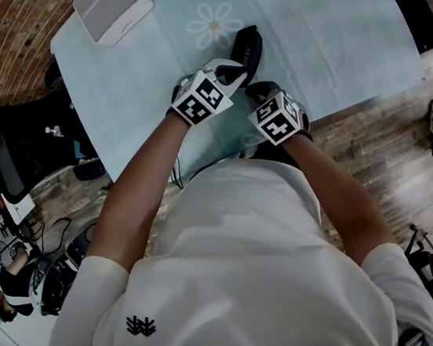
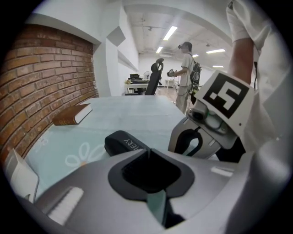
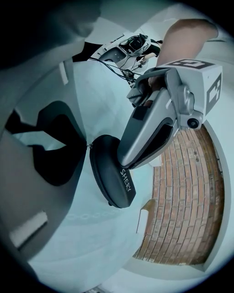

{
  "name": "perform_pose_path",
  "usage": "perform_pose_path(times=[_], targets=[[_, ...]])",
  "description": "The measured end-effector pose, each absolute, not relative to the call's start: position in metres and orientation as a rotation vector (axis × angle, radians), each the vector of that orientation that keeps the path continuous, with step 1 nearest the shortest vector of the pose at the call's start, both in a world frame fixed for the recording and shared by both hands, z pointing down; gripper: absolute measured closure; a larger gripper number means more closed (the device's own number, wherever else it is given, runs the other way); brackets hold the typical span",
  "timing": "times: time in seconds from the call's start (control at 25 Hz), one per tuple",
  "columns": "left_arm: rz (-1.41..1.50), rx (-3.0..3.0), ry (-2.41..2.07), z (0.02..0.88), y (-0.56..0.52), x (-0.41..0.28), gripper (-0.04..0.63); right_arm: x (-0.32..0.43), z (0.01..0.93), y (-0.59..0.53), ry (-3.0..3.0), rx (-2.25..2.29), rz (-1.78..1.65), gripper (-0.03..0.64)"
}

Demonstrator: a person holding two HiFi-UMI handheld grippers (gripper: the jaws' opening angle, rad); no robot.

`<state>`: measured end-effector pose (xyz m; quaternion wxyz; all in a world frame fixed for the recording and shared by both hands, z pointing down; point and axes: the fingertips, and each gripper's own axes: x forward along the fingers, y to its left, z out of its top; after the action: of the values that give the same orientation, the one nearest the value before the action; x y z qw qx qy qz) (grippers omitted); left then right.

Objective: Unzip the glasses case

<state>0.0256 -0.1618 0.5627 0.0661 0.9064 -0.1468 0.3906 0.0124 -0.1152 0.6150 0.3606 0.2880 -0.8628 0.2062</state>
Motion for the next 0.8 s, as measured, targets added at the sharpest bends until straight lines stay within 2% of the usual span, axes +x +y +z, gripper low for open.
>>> perform_pose_path(times=[0.8], targets=[[1.212, 2.726, -0.474, 0.566, -0.165, 0.024, 0.543, 0.033, 0.609, -0.12, -2.244, 0.677, 0.445, 0.618]])
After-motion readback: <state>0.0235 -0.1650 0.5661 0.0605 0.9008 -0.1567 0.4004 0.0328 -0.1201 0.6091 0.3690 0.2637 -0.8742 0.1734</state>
